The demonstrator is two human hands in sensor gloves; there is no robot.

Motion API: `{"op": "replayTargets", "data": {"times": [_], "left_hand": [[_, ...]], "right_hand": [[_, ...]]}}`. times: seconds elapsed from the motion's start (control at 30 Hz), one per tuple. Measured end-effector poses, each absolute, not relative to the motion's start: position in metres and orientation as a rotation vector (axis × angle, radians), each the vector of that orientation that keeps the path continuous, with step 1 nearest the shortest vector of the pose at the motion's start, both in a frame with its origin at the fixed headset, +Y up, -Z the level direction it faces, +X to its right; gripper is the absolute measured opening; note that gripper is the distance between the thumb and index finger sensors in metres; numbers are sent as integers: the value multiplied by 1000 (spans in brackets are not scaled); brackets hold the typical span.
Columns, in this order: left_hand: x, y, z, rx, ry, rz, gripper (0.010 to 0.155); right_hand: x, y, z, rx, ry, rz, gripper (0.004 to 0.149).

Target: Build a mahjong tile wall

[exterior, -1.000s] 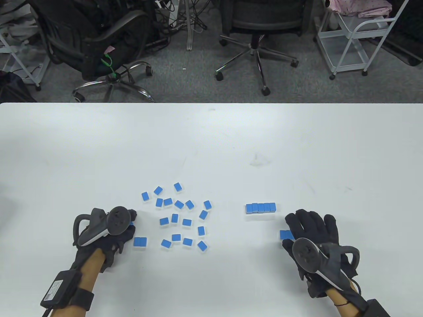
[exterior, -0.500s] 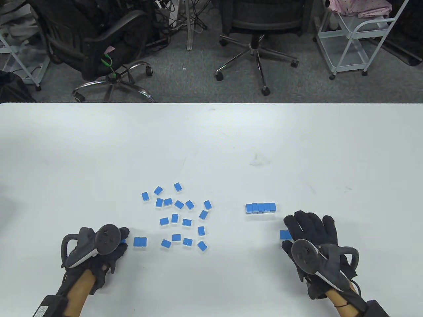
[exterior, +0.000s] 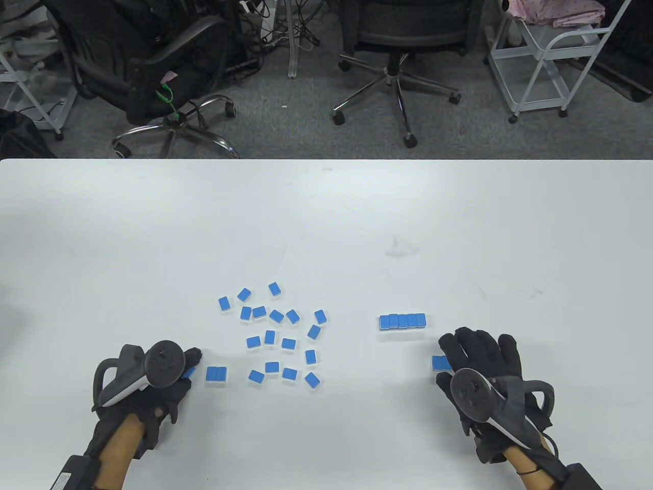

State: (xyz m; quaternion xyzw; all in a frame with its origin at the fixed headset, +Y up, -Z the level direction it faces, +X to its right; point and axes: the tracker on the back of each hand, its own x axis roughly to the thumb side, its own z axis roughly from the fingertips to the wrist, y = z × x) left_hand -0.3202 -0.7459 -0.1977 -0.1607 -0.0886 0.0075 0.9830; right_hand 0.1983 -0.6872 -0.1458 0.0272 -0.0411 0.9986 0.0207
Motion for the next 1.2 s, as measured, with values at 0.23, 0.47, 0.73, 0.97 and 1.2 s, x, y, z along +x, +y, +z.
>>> {"op": "replayTargets", "data": {"times": [0.23,0.47,0.73,0.97,1.2], "left_hand": [[-318,-749,-192,-280,-200,58,59],[-312,-752,-190,-264,-231,92,59],[-307,-754,-192,-258,-246,99,59],[-307,-754,-193,-257,-248,99,59],[-307,-755,-192,-257,-251,92,59]], "right_hand": [[198,-688,-145,88,-122,3095,66],[198,-687,-145,86,-134,3089,66],[198,-688,-146,79,-117,3089,66],[198,-688,-147,80,-113,3088,66],[198,-688,-146,82,-103,3090,66]]}}
